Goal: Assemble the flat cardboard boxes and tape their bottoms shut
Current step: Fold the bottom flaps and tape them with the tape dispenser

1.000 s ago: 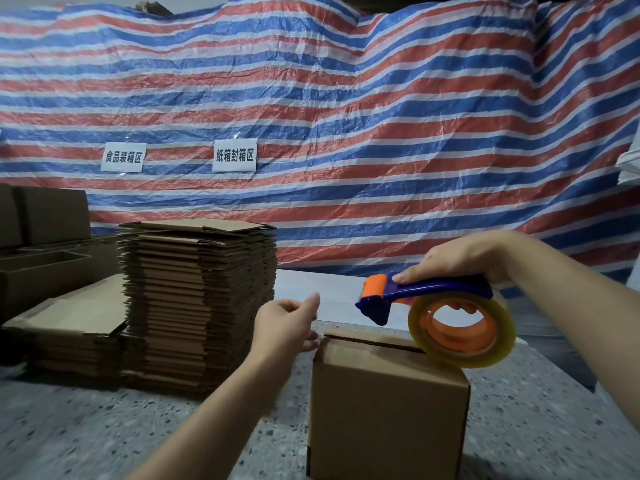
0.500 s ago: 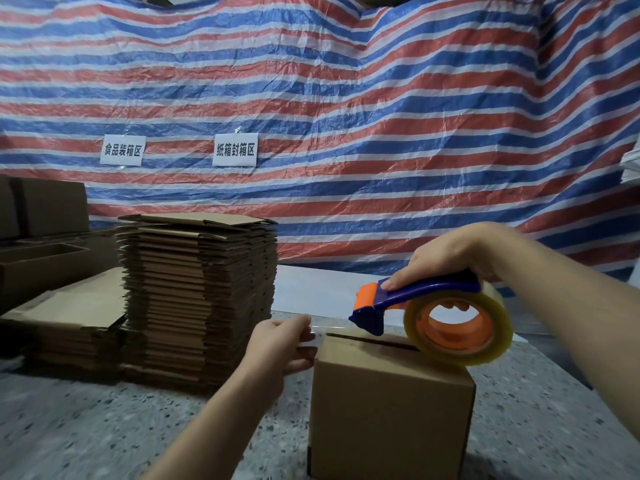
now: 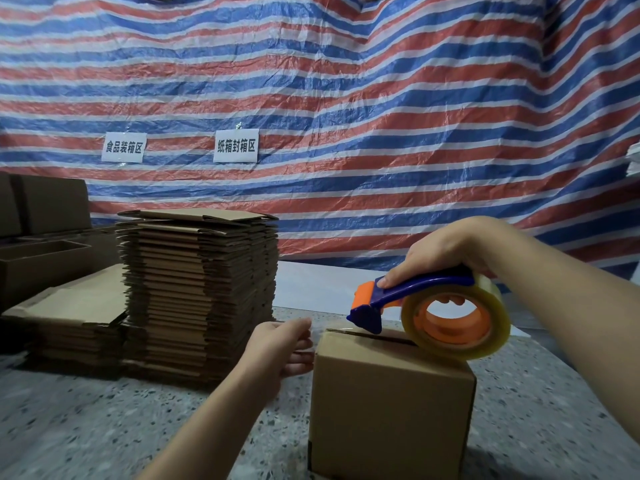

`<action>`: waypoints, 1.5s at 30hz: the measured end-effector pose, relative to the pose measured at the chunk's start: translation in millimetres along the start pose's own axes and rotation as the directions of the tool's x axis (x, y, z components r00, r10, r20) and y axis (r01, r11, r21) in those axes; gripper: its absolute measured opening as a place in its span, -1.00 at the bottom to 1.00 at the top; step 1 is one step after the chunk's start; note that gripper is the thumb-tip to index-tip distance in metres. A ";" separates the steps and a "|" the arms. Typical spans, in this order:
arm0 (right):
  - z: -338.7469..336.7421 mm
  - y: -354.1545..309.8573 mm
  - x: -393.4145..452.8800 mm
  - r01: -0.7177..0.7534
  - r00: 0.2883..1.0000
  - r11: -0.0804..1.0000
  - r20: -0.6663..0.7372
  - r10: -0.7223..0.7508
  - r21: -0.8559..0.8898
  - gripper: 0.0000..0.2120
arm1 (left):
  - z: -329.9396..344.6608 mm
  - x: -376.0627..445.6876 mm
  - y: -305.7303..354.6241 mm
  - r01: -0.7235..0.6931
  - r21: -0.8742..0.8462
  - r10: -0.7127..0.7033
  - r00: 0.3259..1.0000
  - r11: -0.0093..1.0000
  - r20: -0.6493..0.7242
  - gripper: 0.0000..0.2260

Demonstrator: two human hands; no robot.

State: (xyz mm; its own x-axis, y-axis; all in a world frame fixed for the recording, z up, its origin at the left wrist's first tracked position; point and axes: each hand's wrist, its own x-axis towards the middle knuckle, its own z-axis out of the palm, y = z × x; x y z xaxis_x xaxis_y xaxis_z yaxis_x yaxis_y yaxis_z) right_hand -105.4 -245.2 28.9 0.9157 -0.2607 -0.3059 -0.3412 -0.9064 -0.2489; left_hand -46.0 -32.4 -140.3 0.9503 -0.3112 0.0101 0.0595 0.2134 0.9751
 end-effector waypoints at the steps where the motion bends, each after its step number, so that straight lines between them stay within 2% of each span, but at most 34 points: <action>1: 0.0 0.3 0.7 -0.003 1.000 1.000 -0.006 0.003 0.000 -0.45 | -0.7 0.8 -0.4 -0.001 0.004 0.001 1.000 1.000 0.006 -0.59; 6: 0.2 3.8 2.5 0.000 1.000 1.000 -0.028 0.000 0.005 -0.43 | -2.1 5.1 -6.0 0.030 0.045 -0.031 0.999 0.999 0.031 -0.60; 11: 1.1 3.0 3.2 0.007 0.999 1.000 -0.033 -0.006 0.012 -0.45 | -2.5 7.7 -17.6 0.062 0.187 -0.060 0.998 0.980 -0.016 -0.64; 18: 3.0 0.3 3.1 0.003 1.000 0.999 -0.017 -0.002 0.039 -0.51 | 5.0 7.8 -26.0 0.130 0.246 -0.119 0.991 0.961 -0.061 -0.64; 22: 4.8 -4.0 3.4 0.006 1.000 1.000 -0.006 -0.005 0.014 -0.53 | 0.0 1.2 -47.4 0.208 0.295 -0.204 0.978 0.932 -0.046 -0.79; 24: 5.7 -7.6 3.6 0.020 1.000 1.000 -0.002 -0.020 -0.018 -0.53 | -2.1 -2.4 -51.3 0.136 0.310 -0.110 0.989 0.941 -0.101 -0.81; 26: 5.8 -9.7 4.1 0.027 1.000 0.999 -0.007 -0.027 -0.032 -0.52 | 1.2 -4.7 -41.0 -0.054 0.282 0.103 0.981 0.958 -0.163 -0.77; 27: 5.8 -10.5 3.9 0.025 1.000 0.999 -0.010 -0.025 -0.035 -0.52 | 4.1 -8.0 -33.9 -0.138 0.275 0.183 0.973 0.951 -0.142 -0.73; 28: 5.8 -11.1 3.3 0.022 1.000 0.999 -0.011 -0.022 -0.036 -0.53 | 8.3 -13.6 -27.6 -0.197 0.276 0.222 0.973 0.941 -0.063 -0.66; 30: 5.5 -10.8 2.2 0.015 1.000 0.999 -0.013 -0.015 -0.038 -0.53 | 17.8 -24.5 -25.3 -0.223 0.305 0.201 0.974 0.926 0.103 -0.50; 31: 5.4 -10.7 1.5 0.010 1.000 0.999 -0.013 -0.011 -0.038 -0.53 | 20.8 -28.6 -26.6 -0.214 0.322 0.177 0.974 0.922 0.140 -0.47; 35: 5.9 -10.3 0.0 0.001 1.000 0.999 -0.017 -0.001 -0.040 -0.52 | 17.8 -32.6 -22.7 -0.212 0.403 0.156 0.973 0.890 0.168 -0.43; 37: 5.5 -10.2 0.4 -0.001 1.000 0.999 -0.020 0.000 -0.041 -0.52 | 13.2 -28.5 -18.9 -0.303 0.549 0.234 0.953 0.779 0.194 -0.42; 40: 3.2 -7.8 0.0 -0.002 1.000 0.999 -0.018 0.002 -0.038 -0.53 | 12.0 -30.6 -13.6 -0.504 0.729 0.414 0.850 0.464 0.325 -0.49; 43: 0.7 -3.6 -2.3 0.011 1.000 0.999 -0.012 -0.012 -0.050 -0.52 | 11.7 -29.7 -10.6 -0.493 0.849 0.457 0.810 0.193 0.367 -0.54; 45: -1.9 -0.7 -4.4 0.017 1.000 0.996 -0.013 -0.019 -0.086 -0.48 | 13.2 -30.2 -10.3 -0.467 0.880 0.458 0.804 0.090 0.380 -0.54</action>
State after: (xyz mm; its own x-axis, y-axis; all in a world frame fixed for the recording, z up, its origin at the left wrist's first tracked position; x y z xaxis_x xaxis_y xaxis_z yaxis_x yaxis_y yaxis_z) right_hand -108.8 -244.1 32.1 0.9246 -0.2481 -0.2891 -0.3058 -0.9360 -0.1746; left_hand -79.3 -37.4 -147.7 0.6752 -0.5040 0.5386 -0.7070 -0.6504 0.2778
